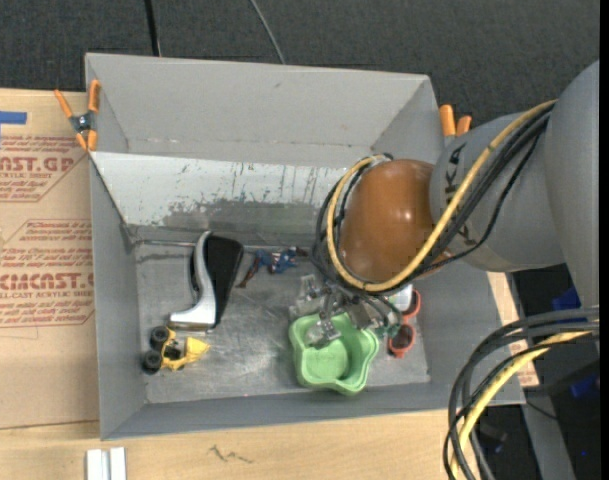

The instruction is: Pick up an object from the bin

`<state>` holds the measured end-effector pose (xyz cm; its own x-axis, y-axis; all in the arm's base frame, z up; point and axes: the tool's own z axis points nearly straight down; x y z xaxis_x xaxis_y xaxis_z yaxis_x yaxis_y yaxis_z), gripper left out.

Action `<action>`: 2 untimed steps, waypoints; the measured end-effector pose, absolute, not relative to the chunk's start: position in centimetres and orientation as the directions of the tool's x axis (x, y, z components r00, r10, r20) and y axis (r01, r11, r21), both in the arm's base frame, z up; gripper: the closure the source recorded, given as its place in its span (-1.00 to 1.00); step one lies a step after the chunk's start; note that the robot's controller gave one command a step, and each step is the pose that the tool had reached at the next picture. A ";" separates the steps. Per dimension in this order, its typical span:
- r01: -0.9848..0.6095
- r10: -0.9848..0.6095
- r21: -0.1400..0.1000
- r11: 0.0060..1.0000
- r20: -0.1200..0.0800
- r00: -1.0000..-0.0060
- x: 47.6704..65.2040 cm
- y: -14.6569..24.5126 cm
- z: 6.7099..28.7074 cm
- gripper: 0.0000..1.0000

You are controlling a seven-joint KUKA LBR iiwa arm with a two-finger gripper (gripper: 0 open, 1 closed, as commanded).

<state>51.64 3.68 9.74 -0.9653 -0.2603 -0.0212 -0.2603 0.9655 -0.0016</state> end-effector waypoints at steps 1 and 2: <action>-0.272 -0.272 0.000 0.962 -0.003 -0.962 51.7 3.6 14.4 1.00; -0.263 -0.263 -0.003 0.965 -0.018 -0.965 52.3 2.8 14.5 1.00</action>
Offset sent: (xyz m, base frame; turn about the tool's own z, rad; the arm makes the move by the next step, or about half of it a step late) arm 0.0046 -0.0236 -0.0274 0.0120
